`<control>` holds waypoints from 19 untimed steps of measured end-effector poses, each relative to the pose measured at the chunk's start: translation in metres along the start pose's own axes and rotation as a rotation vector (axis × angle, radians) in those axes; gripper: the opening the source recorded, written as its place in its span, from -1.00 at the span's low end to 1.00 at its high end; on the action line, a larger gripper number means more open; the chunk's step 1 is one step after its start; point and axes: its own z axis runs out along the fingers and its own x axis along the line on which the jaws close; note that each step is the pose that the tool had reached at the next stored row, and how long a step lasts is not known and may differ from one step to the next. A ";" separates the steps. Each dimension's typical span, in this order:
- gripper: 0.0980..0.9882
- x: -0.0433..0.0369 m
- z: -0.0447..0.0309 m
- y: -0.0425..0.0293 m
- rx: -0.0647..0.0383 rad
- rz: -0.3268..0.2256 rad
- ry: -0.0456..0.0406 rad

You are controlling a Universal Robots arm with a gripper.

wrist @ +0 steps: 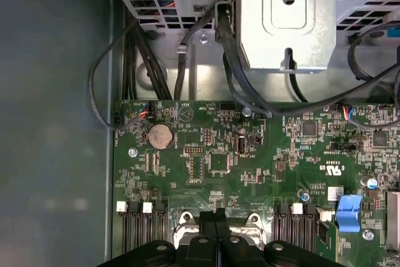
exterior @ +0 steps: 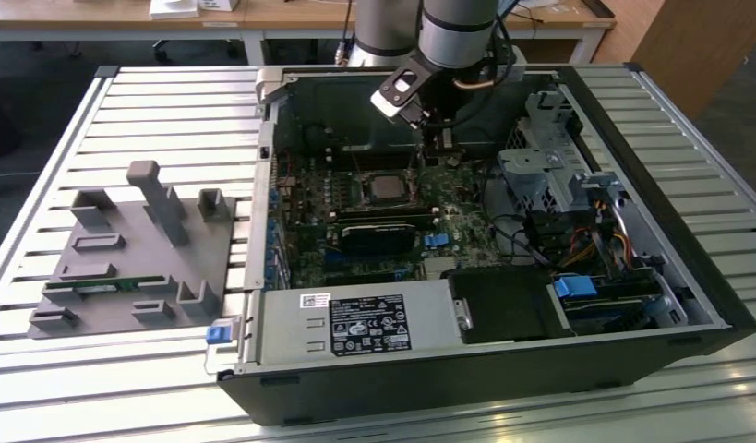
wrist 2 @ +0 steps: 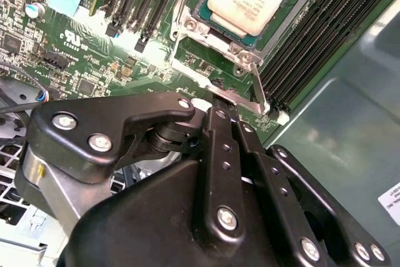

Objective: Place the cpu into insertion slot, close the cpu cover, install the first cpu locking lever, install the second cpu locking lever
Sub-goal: 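Close the cpu cover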

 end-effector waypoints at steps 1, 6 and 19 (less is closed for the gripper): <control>-0.96 0.0000 0.0000 -0.0007 0.000 0.000 0.0000; -0.96 0.0000 -0.0001 -0.0043 0.000 0.000 0.0000; -0.96 -0.0001 0.0001 -0.0116 0.000 0.000 -0.0001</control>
